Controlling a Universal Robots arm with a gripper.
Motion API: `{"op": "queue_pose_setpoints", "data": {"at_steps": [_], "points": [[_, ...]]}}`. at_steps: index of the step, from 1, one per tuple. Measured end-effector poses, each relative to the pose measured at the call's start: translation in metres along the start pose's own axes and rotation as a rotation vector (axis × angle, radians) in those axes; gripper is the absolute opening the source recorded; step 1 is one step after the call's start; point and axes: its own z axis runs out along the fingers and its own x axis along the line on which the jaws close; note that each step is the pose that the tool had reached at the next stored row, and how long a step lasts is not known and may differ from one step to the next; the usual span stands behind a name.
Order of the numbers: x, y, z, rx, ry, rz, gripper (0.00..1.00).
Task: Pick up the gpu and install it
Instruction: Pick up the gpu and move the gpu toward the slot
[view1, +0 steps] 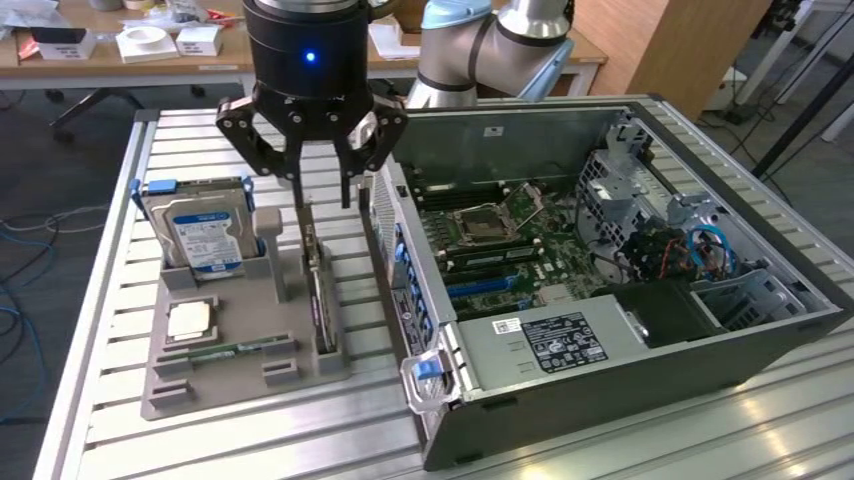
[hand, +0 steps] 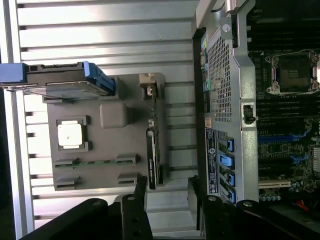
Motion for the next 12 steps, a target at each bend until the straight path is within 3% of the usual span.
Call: {"op": "queue_pose_setpoints", "data": {"at_steps": [1, 6, 12], "points": [[0.0, 0.0, 0.0, 0.0, 0.0, 0.0, 0.47], [0.0, 0.0, 0.0006, -0.0001, -0.0001, 0.0, 0.47], [0.0, -0.0005, 0.0113, -0.0001, -0.0001, 0.0, 0.47]]}}
